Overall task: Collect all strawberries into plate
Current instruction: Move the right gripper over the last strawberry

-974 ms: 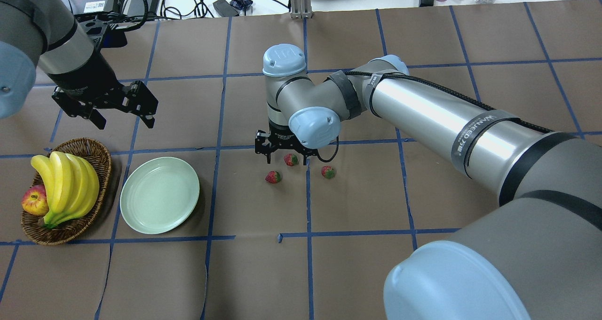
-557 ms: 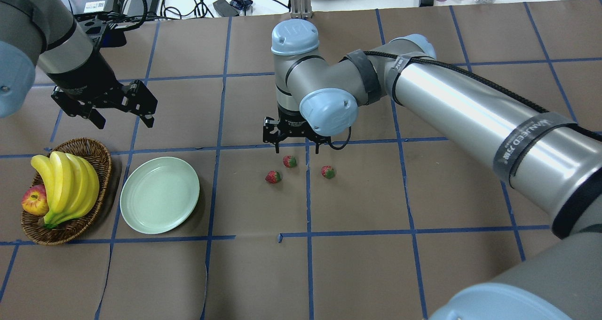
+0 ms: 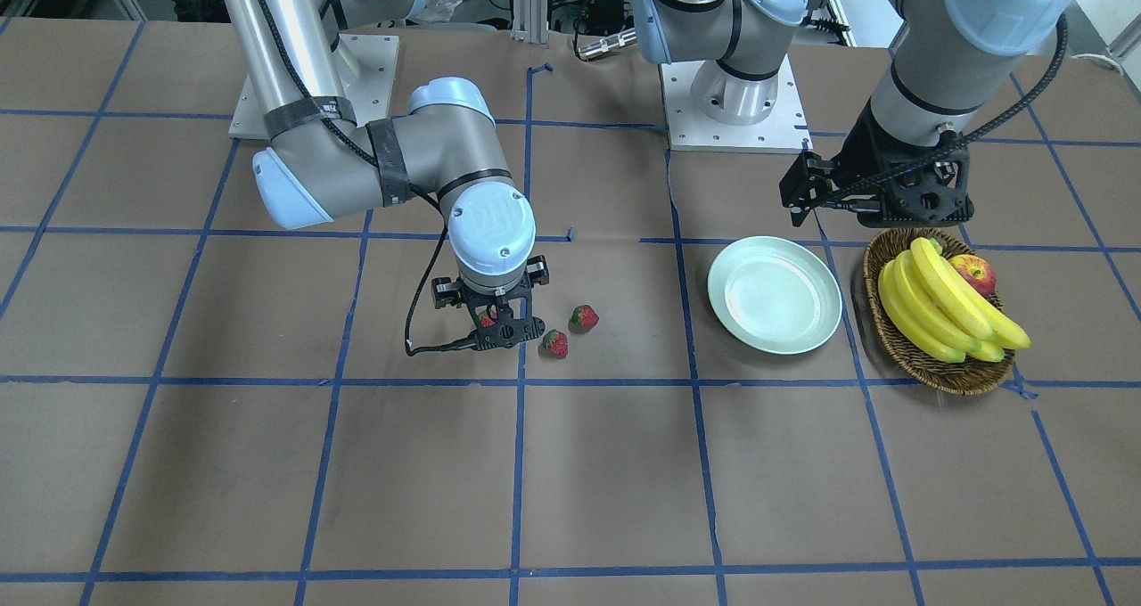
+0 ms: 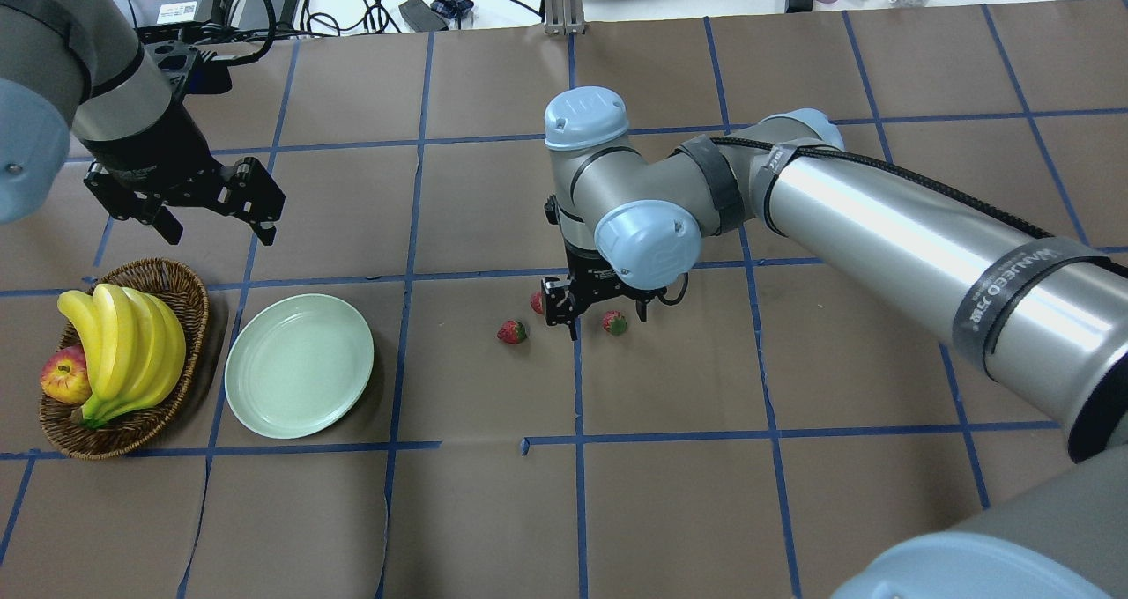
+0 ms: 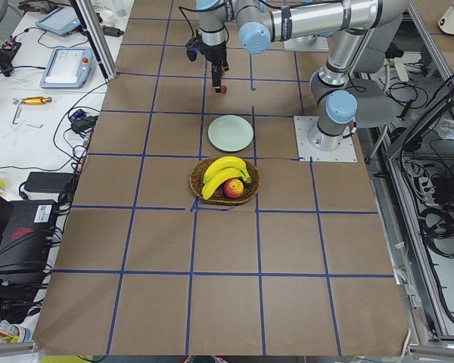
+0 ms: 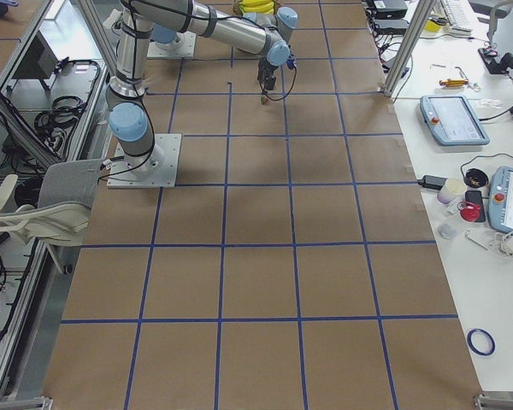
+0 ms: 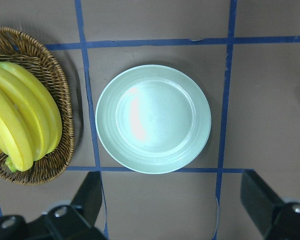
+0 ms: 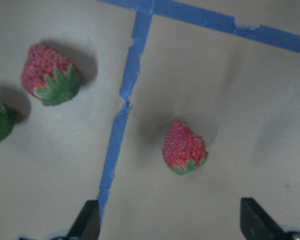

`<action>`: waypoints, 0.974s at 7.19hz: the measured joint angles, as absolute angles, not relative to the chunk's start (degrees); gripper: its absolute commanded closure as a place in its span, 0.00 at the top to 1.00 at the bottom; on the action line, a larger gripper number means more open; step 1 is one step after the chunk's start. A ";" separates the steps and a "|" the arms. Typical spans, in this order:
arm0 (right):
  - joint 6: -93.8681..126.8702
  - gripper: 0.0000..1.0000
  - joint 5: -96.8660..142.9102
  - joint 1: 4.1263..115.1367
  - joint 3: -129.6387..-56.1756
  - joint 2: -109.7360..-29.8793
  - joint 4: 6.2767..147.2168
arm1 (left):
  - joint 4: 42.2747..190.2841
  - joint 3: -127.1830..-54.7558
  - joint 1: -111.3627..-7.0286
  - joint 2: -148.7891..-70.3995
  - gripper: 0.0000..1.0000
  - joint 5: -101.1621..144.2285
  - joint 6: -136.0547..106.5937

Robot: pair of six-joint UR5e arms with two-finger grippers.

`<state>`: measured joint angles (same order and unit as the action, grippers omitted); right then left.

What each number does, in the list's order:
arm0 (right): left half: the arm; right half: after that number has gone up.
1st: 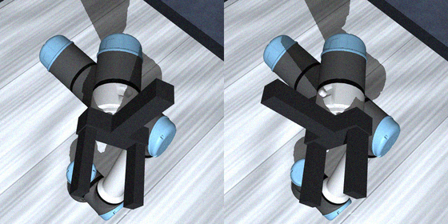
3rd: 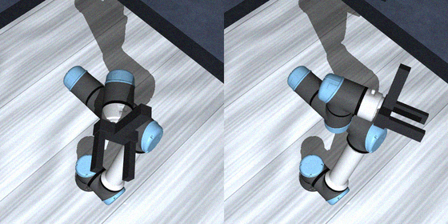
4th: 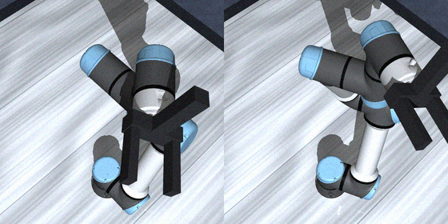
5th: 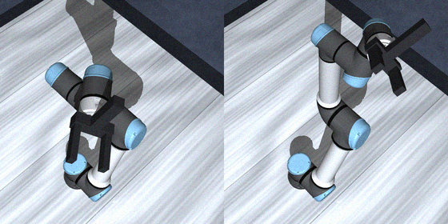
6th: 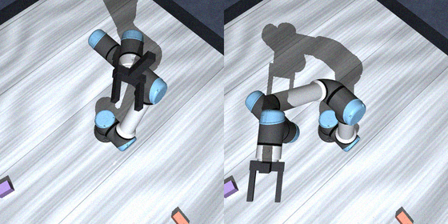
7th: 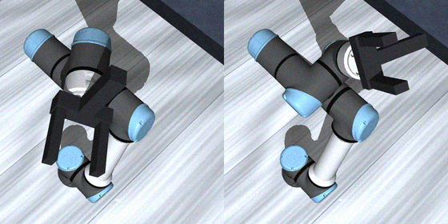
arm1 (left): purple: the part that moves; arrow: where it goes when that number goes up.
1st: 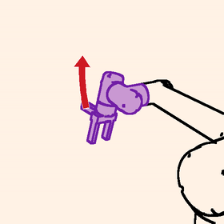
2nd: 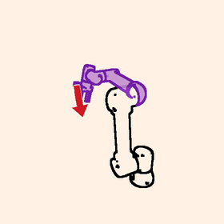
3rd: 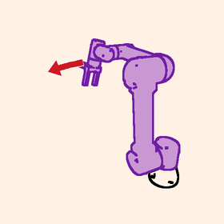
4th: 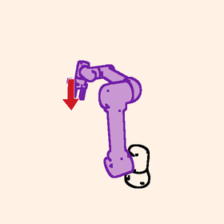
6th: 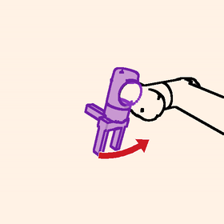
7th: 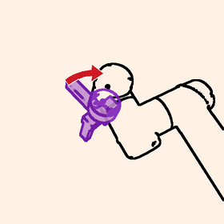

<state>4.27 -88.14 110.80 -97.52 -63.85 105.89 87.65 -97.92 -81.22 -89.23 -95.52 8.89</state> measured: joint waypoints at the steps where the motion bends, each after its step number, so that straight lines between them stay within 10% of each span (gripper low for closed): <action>1: 1.28 1.00 -88.72 110.30 -98.36 -63.78 105.93 | 87.67 -98.02 -81.30 -89.32 1.00 -95.60 8.83; 5: -1.61 0.94 -88.20 109.95 -98.83 -61.85 108.45 | 87.71 -98.11 -82.44 -89.54 1.00 -95.85 8.49; 7: -3.72 0.63 -88.61 109.95 -98.85 -60.65 110.60 | 87.71 -98.12 -82.54 -89.62 1.00 -95.88 8.50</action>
